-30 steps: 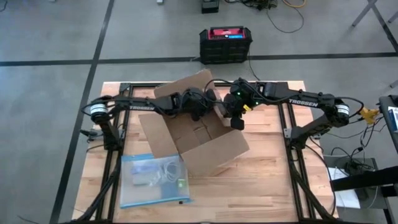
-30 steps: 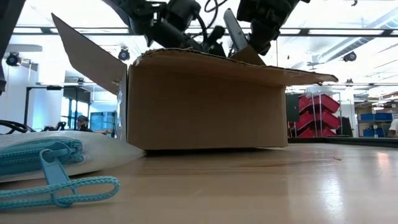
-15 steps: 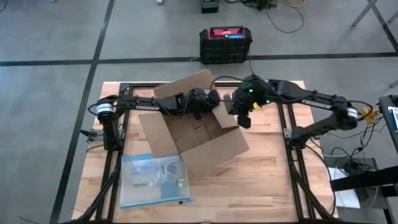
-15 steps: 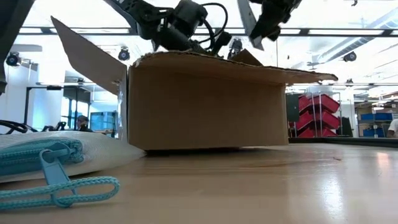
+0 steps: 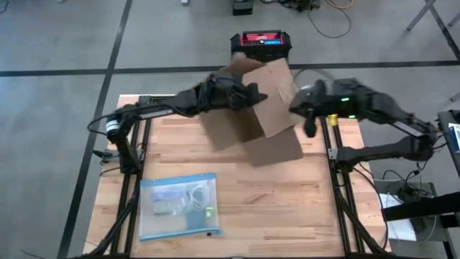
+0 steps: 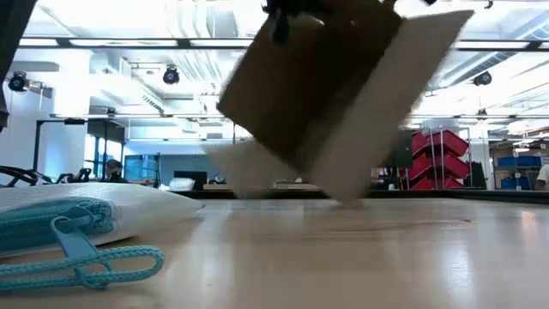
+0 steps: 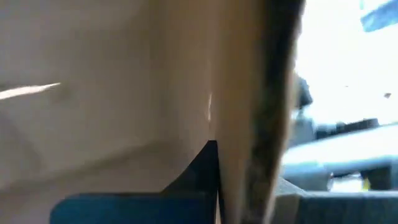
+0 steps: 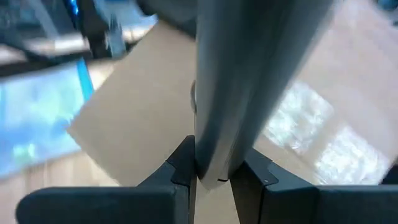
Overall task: Unpack boxes
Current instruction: Break down the cardboard box until it is fully flat
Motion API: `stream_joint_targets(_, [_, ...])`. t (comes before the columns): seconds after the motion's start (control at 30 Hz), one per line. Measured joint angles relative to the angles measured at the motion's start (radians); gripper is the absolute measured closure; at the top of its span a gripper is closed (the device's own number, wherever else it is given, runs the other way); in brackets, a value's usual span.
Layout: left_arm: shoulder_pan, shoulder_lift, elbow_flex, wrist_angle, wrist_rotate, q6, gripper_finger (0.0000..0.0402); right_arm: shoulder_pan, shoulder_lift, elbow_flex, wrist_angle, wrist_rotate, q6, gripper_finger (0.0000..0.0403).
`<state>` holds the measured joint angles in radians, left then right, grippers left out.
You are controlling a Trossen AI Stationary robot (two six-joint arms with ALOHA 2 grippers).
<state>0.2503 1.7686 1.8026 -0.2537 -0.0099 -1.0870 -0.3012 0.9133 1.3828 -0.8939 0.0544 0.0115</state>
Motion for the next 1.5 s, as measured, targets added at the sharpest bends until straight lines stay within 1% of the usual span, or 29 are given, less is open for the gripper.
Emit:
stream_joint_targets(0.03, [-0.002,-0.008,0.031,-0.082,-0.001,0.028,0.0401,0.0,-0.019,0.023,-0.004,0.002,0.007,0.0355])
stream_joint_targets(0.1, [-0.003,-0.021,0.075,-0.192,0.0,0.073,0.0401,0.0,-0.045,0.073,0.009,0.002,0.019,0.0355])
stream_joint_targets(0.2, [-0.005,-0.036,0.091,-0.283,0.009,0.097,0.0401,0.0,-0.061,0.142,-0.039,-0.001,0.053,0.0355])
stream_joint_targets(0.3, [-0.012,-0.062,0.091,-0.347,0.056,0.105,0.0401,0.0,-0.06,0.177,-0.123,0.024,0.079,0.0355])
stream_joint_targets(0.37, [-0.017,-0.086,0.09,-0.429,0.08,0.13,0.0401,0.0,-0.049,0.175,-0.185,0.036,0.098,0.0355])
stream_joint_targets(0.5, [-0.015,-0.127,0.089,-0.638,0.084,0.217,0.0401,0.002,-0.025,0.14,-0.236,0.035,0.139,0.0355])
stream_joint_targets(0.63, [0.016,-0.174,0.089,-0.813,0.058,0.322,0.0401,0.002,0.011,0.081,-0.197,-0.008,0.139,0.0355])
stream_joint_targets(0.7, [0.037,-0.19,0.088,-0.86,0.033,0.364,0.0401,0.002,0.026,0.041,-0.155,-0.037,0.118,0.0355])
stream_joint_targets(0.83, [0.088,-0.209,0.085,-0.877,0.007,0.414,0.0401,0.003,0.055,-0.044,-0.007,-0.143,0.053,0.0355])
stream_joint_targets(0.93, [0.096,-0.231,0.09,-0.834,0.027,0.405,0.0401,0.003,0.067,-0.074,0.056,-0.158,0.039,0.0355])
stream_joint_targets(1.03, [0.07,-0.253,0.125,-0.765,0.084,0.36,0.0401,0.003,0.072,-0.072,0.051,-0.158,0.024,0.0355])
stream_joint_targets(1.1, [0.047,-0.258,0.154,-0.751,0.109,0.322,0.0401,0.003,0.065,-0.059,0.053,-0.158,0.016,0.0355])
stream_joint_targets(1.3, [-0.008,-0.253,0.219,-0.728,0.124,0.191,0.0401,0.002,0.037,-0.01,0.055,-0.158,-0.027,0.0355])
stream_joint_targets(1.5, [-0.015,-0.252,0.203,-0.583,0.133,0.1,0.0401,-0.006,0.022,-0.007,0.028,-0.157,-0.042,0.0355])
